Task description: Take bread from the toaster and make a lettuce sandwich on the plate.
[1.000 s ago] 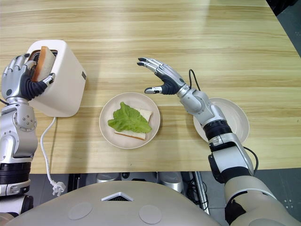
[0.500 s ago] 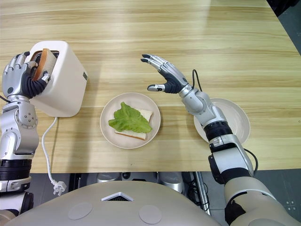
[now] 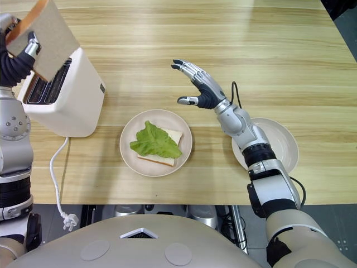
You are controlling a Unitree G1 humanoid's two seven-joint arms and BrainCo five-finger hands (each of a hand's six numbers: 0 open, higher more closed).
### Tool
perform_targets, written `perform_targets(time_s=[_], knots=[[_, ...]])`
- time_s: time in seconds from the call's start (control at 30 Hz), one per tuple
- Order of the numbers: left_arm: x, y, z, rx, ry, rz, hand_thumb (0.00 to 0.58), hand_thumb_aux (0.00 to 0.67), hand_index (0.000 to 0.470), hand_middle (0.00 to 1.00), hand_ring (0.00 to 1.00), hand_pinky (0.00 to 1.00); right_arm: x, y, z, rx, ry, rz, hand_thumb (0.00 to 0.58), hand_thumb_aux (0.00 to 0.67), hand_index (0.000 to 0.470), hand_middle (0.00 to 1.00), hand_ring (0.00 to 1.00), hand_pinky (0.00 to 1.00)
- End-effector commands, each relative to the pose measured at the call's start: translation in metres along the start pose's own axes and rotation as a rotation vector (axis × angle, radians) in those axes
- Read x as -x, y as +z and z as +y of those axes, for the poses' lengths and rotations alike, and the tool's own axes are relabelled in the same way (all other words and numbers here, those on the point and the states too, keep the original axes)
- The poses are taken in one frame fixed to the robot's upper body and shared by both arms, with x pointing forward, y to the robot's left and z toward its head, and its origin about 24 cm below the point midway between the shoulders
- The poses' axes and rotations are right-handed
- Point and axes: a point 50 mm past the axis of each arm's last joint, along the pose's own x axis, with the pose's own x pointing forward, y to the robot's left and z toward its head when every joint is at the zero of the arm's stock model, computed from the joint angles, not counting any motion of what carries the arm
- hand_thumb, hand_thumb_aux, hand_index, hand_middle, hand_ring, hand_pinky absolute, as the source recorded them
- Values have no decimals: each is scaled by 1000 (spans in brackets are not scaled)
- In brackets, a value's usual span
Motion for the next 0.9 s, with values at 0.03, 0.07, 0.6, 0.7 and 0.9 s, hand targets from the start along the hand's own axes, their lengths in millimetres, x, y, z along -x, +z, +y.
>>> perform_targets(time_s=[0.03,0.07,0.6,0.7,0.9], knots=[[-8,16,11,64,-3,-99,580,670,460,1000,1000,1000,2,-2,-12,11,-52,7,0,0,0,0,0,0],[-9,20,7,130,-44,-120,580,670,460,1000,1000,1000,3,-2,-16,6,-73,-5,0,0,0,0,0,0],[1,52,-123,1056,-1293,-342,580,670,460,1000,1000,1000,37,-3,-55,19,-306,-60,0,0,0,0,0,0],[4,57,-140,1088,-1425,-340,580,670,460,1000,1000,1000,38,-3,-53,18,-299,-55,0,0,0,0,0,0],[15,63,-174,1045,-1510,-279,580,670,460,1000,1000,1000,38,-3,-47,8,-269,-48,0,0,0,0,0,0]])
